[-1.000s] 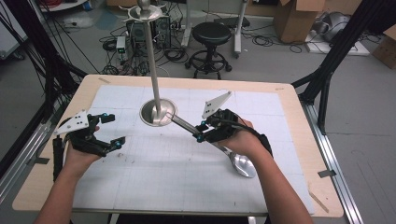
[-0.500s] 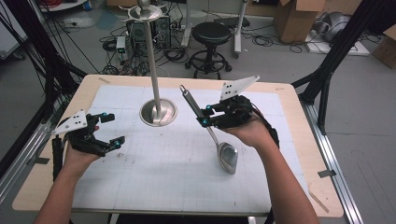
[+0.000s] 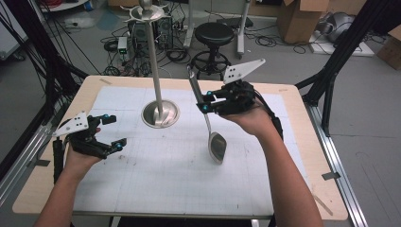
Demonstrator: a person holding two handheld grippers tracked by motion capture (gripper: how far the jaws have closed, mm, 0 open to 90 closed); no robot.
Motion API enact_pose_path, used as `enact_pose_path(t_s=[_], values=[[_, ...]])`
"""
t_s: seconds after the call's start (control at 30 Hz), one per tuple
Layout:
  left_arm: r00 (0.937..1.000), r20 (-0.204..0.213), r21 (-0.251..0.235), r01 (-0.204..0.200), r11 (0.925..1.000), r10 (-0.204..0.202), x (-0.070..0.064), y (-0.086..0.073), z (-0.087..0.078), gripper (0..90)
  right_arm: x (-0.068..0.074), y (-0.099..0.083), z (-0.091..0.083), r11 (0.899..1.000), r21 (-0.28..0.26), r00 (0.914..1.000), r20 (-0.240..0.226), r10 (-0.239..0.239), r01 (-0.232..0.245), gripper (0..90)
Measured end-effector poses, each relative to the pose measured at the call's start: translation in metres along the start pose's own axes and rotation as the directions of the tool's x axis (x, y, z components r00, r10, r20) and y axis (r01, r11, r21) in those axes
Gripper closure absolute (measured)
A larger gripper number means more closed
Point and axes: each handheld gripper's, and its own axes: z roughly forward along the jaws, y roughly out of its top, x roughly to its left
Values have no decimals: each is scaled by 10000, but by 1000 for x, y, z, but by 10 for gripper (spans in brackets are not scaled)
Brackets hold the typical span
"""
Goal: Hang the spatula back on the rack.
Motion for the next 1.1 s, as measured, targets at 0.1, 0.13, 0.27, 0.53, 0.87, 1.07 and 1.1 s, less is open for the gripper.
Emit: enact_pose_path(t_s=[0.1, 0.13, 0.27, 0.53, 0.87, 1.07, 1.1], values=[[10000, -10, -13, 15, 10000, -15, 0, 0, 0, 17, -6, 12, -1, 10000, -66, 10000, 5, 28, -28, 692], [10000, 0, -30, 21, 10000, -21, -1, 0, 0, 17, -8, 16, -2, 9999, -110, 10000, 4, 17, -17, 692], [10000, 38, -43, 4, 10000, -4, -1, 1, -1, 17, -16, 31, 0, 9999, -124, 10000, -20, -15, 14, 692], [10000, 2, -117, 45, 9999, -45, -1, 1, -2, 17, -39, 49, 7, 9999, 52, 9999, 59, 86, -86, 691], [10000, 70, -156, 23, 9999, -22, -2, 2, -1, 17, -65, 56, 10, 9985, 179, 9979, 410, 508, -516, 691], [10000, 72, -242, -16, 9997, 18, -3, 4, -1, 17, -80, 62, 11, 9974, -64, 9962, 487, 718, -716, 692], [10000, 78, -206, -38, 9998, 39, -2, 3, -1, 17, -82, 62, 12, 9968, -88, 9957, 488, 793, -789, 691]])
